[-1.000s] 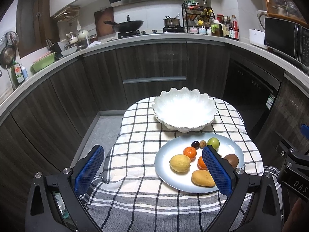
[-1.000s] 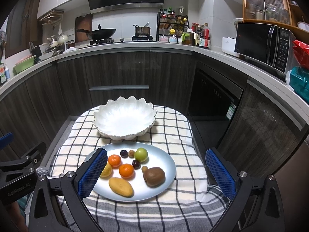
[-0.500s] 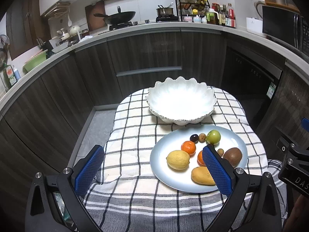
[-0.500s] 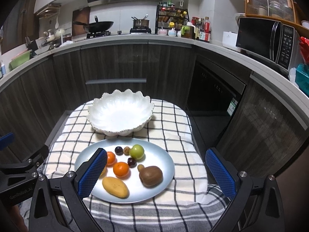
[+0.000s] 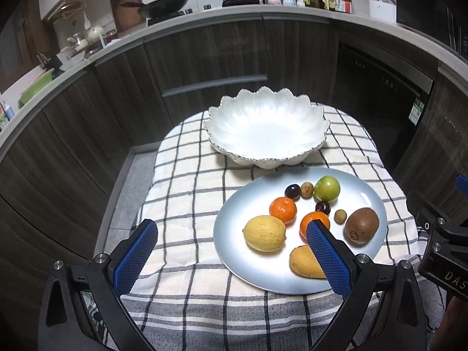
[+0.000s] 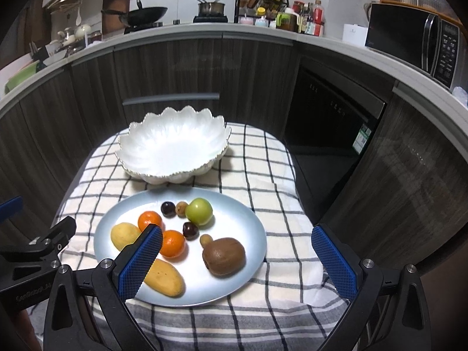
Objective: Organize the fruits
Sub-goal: 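Reach the left tool to the lemon while the right tool reaches the kiwi, then grasp and lift the lemon with left tool while right tool lifts kiwi, then release the lemon into the bowl while the right tool releases the kiwi, then move both tools back over the plate toward the mandarin and apple, then grasp a mandarin with left tool while right tool grasps the green apple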
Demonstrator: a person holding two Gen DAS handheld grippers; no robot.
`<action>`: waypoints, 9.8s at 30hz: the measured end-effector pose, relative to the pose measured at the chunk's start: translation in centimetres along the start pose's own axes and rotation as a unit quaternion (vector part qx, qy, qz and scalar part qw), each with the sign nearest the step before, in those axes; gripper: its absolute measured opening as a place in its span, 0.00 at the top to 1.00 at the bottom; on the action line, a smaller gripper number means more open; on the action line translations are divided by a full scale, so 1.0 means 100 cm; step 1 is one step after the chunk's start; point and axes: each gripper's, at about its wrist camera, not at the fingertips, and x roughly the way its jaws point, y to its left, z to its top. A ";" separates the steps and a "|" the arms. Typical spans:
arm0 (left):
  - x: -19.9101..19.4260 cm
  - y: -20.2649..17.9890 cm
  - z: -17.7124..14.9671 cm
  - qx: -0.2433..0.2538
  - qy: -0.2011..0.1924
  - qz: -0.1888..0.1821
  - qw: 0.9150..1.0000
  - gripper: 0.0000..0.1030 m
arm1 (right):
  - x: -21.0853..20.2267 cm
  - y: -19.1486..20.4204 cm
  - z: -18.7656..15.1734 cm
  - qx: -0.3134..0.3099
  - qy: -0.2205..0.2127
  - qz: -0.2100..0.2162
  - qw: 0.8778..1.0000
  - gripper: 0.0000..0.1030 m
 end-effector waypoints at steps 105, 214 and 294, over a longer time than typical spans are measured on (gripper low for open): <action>0.108 -0.023 0.002 0.049 0.105 -0.057 0.992 0.36 | 0.107 0.016 -0.006 -0.016 0.119 0.047 0.992 0.36; 0.121 0.012 0.124 0.017 0.002 -0.021 1.000 0.02 | 0.121 0.030 0.132 -0.011 0.001 0.016 1.000 0.10; 0.177 -0.061 -0.005 0.030 0.131 -0.074 0.988 0.56 | 0.159 0.006 0.020 -0.036 0.099 0.040 0.994 0.10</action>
